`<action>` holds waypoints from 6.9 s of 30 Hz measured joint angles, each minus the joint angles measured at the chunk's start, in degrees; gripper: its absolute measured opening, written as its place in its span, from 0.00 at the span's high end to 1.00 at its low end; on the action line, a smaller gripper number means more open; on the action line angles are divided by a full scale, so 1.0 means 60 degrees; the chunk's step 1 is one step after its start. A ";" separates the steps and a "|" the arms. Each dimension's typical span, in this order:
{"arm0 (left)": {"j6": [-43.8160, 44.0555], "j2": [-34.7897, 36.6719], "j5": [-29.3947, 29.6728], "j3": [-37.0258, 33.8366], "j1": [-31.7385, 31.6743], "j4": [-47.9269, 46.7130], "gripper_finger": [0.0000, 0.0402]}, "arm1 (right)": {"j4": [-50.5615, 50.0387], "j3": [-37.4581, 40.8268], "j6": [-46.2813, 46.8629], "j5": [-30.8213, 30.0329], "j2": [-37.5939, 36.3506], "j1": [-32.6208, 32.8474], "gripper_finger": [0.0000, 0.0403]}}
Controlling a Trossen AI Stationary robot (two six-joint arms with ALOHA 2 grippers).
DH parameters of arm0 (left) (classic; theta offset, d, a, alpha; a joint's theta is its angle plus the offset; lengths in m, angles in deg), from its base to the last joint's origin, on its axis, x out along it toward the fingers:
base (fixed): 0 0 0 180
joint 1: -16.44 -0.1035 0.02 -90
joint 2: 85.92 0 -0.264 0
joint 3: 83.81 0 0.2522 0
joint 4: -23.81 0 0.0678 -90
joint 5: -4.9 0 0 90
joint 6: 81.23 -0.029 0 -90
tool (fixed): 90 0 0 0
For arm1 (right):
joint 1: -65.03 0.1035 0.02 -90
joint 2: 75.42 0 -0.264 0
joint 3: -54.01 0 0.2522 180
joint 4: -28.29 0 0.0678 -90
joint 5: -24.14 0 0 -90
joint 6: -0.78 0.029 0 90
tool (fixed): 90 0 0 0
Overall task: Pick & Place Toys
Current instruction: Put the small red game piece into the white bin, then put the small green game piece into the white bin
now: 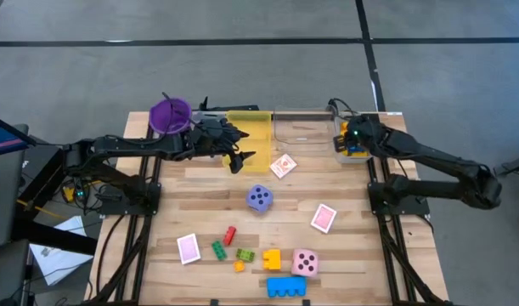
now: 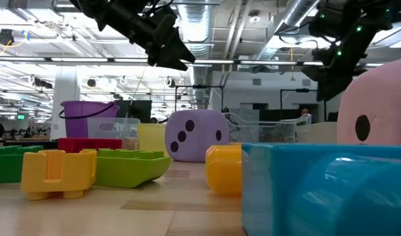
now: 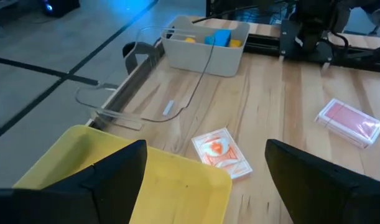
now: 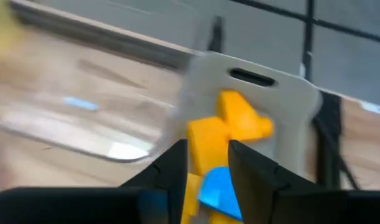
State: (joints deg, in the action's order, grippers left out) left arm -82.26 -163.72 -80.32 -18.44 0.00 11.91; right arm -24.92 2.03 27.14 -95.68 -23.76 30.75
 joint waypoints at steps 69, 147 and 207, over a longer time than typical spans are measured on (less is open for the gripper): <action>1.0519 -0.4129 -0.1375 0.1194 0.6062 -0.5108 0.21 | 1.0113 0.0342 -0.1393 -0.0285 0.7184 0.8775 0.69; 0.4960 0.2159 0.9959 0.0799 0.3488 -0.6249 0.82 | 1.2361 -0.2591 -0.8046 -0.3794 0.7129 0.9481 0.69; -0.0016 0.0894 -0.2105 0.0941 0.0318 -0.7211 0.36 | 0.5511 -0.5138 -0.5386 -0.2252 0.7129 0.8503 0.69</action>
State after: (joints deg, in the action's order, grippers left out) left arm -82.35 -158.35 -92.95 -12.79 1.90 -31.36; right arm 8.15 -28.80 -5.18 -109.19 19.01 81.76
